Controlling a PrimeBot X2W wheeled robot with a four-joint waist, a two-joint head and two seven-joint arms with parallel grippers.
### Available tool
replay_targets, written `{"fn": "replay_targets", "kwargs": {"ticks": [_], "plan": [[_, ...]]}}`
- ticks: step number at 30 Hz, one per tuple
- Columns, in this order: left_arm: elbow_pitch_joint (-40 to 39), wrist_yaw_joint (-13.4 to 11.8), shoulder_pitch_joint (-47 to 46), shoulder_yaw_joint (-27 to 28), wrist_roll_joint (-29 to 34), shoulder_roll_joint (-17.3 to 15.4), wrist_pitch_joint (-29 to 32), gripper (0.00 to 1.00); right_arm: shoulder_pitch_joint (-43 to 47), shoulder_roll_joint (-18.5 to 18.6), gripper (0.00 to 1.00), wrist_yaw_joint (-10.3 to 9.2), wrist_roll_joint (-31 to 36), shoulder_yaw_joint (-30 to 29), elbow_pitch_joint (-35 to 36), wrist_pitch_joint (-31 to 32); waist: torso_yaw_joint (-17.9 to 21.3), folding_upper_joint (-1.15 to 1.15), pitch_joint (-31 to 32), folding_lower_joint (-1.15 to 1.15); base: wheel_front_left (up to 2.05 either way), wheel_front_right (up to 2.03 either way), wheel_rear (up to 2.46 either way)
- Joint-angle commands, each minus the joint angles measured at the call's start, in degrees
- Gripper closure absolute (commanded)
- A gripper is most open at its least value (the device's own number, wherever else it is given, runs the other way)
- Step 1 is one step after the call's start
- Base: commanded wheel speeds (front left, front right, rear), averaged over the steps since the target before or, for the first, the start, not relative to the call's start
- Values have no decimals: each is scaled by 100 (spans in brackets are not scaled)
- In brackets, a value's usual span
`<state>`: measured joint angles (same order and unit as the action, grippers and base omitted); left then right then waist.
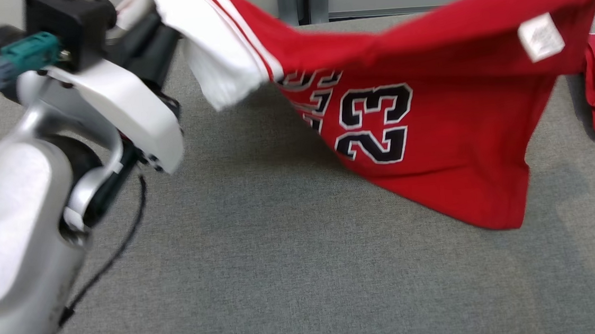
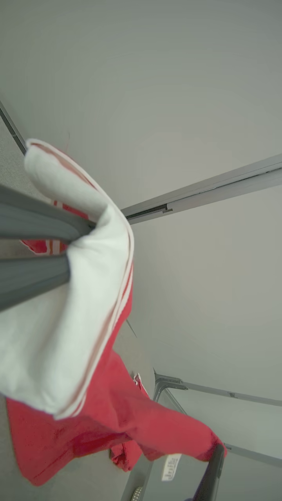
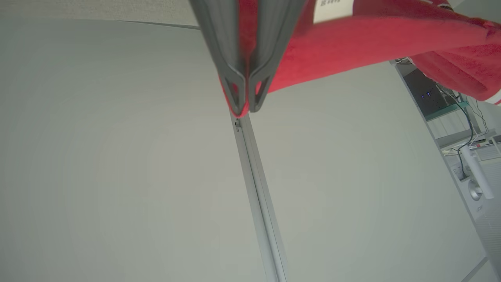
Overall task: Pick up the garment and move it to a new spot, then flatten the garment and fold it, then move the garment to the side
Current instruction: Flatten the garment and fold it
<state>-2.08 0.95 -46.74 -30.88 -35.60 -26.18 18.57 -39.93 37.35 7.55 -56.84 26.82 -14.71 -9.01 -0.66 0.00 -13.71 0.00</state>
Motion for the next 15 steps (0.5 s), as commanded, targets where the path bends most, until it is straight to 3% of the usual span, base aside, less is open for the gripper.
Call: {"fn": "replay_targets", "kwargs": {"ticks": [1,5,9,10,11,12,15], "plan": [[16,42,231,-59,-110,-21,85,100,273,93,100,-14,-139,96,56,157,-15,0,-12,0,0,0,0],[5,26,754,-119,-333,-158,172,100,1010,440,100,-13,-541,371,296,635,-65,0,-152,0,0,0,0],[171,33,1117,-145,-393,-161,-34,100,1562,470,100,-13,-827,403,214,631,-119,0,-320,0,0,0,0],[225,52,1146,-150,-388,-141,-95,100,1636,408,87,-13,-885,368,116,573,-127,0,-353,0,0,0,0],[286,58,1152,-147,-389,-108,-173,100,1706,337,21,-13,-930,339,9,511,-140,0,-386,0,0,0,0],[357,70,1131,-155,-371,-66,-241,100,1770,283,0,-13,-960,314,-91,467,-162,0,-415,0,0,0,0],[589,79,991,-155,-268,30,-459,100,1948,299,0,-12,-987,372,-35,370,-216,0,-502,0,0,0,0]]}}
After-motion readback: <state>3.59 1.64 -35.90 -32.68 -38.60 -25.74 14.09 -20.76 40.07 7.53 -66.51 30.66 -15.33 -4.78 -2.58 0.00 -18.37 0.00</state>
